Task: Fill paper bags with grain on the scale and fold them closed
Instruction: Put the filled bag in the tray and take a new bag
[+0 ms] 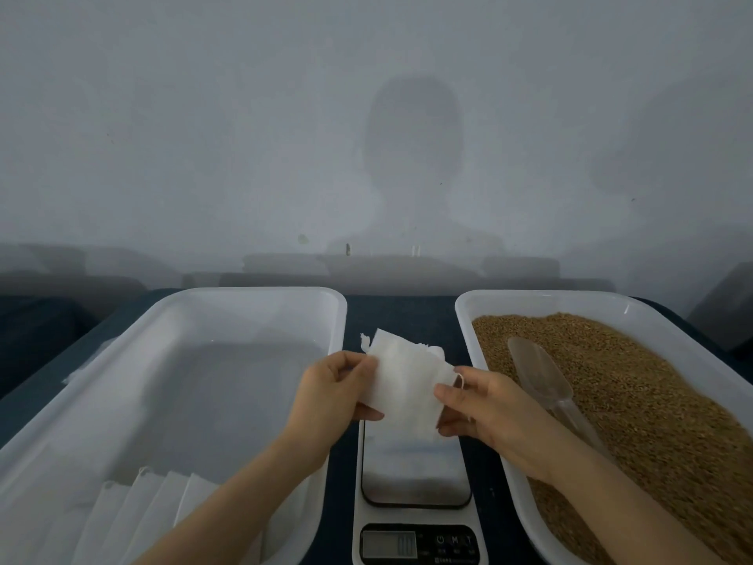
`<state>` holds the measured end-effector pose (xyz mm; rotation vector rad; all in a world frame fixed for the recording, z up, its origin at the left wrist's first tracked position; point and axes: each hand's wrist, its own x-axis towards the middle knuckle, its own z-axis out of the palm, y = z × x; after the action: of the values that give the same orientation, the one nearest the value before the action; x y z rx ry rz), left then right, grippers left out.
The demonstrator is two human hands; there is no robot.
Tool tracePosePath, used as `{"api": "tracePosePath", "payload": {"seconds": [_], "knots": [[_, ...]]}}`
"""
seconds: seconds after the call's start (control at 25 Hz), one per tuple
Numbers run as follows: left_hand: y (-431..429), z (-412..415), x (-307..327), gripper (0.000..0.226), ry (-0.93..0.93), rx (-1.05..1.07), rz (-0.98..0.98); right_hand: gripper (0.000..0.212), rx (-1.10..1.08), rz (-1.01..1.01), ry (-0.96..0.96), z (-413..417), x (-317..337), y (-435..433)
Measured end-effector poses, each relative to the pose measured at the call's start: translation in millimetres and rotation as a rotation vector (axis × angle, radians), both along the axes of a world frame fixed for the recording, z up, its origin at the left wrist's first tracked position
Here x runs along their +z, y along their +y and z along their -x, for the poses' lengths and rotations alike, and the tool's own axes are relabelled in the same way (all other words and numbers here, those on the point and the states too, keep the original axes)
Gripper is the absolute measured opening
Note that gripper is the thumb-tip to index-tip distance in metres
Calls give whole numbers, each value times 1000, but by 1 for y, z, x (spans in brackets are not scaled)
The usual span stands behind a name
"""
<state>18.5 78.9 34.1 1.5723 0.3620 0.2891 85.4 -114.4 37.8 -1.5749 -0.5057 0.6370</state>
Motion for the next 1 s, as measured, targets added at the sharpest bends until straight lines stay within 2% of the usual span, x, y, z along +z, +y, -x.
{"api": "tracePosePath", "payload": {"seconds": [0.08,0.2,0.24,0.36,0.48,0.56,0.68,0.76,1.0], "knots": [[1,-1,-2,14,8,56,16,31,11,-57,100,-2,1,-2],[-2,-1,-6,7,-9,82,-60,25,-70,-53,102,-2,3,-2],[-5,0,-6,4,-26,105,-128,24,-110,-28,60,-1,3,-1],[-10,6,-6,19,-98,158,-416,19,-189,137,-161,3,5,3],[-15,9,-6,8,-177,-115,-545,21,-160,244,-289,10,5,13],[-18,10,-5,9,-150,-245,-535,23,-142,233,-307,14,5,17],[-14,8,-5,8,-132,-274,-404,24,-117,189,-319,15,6,21],[-13,8,-5,14,-132,-299,-359,23,-96,239,-336,17,5,25],[-12,3,-10,14,-63,-314,-435,20,-112,288,-568,24,-5,24]]}}
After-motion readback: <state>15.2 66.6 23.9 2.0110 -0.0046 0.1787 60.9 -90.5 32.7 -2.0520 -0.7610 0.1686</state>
